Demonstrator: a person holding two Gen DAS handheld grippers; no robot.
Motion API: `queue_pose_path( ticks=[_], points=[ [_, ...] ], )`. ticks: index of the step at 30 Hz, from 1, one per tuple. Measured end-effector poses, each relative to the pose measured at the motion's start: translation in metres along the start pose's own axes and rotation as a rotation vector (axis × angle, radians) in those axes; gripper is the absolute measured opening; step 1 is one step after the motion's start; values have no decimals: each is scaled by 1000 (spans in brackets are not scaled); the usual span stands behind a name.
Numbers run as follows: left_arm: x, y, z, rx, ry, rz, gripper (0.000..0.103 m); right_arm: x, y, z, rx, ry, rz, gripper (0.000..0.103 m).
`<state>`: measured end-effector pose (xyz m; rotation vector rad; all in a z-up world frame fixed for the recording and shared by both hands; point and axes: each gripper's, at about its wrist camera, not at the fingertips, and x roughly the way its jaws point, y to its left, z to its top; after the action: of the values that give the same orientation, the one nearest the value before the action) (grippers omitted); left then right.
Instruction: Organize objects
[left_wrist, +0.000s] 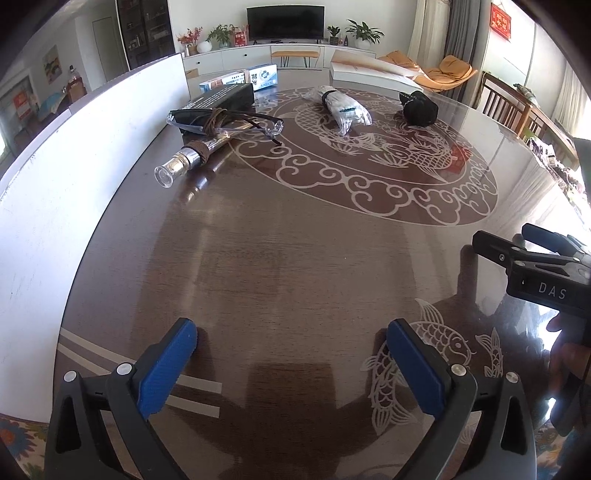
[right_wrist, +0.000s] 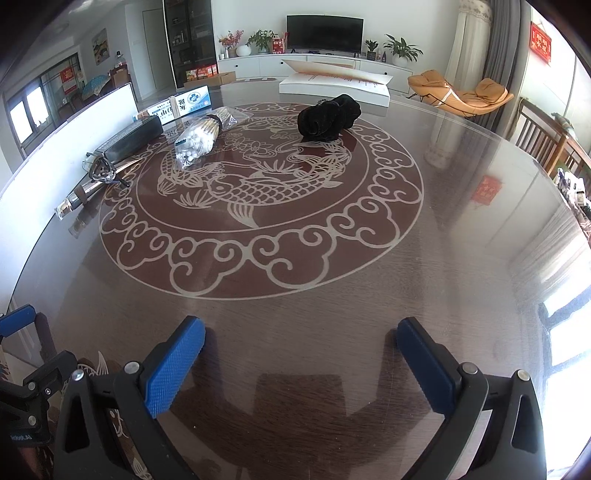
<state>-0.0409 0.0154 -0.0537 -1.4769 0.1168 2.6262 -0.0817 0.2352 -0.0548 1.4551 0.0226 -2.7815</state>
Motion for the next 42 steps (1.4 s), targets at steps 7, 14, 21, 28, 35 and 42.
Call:
queue_pose_path(
  ticks=[7,14,21,28,35,42],
  points=[
    [-1,0,-5,13,-29,-10,103,0,0,0,0,0,0,103],
    [1,7,1,-30,-25,16,103,0,0,0,0,0,0,103],
    [1,9,2,-33,-21,17,103,0,0,0,0,-1,0,103],
    [3,10,5,7,-38,-11,103,0,0,0,0,-1,0,103],
    [11,10,20,29,-6,-22,103,0,0,0,0,-1,0,103],
    [16,11,28,28,-12,-23,103,0,0,0,0,-1,0,103]
  ],
)
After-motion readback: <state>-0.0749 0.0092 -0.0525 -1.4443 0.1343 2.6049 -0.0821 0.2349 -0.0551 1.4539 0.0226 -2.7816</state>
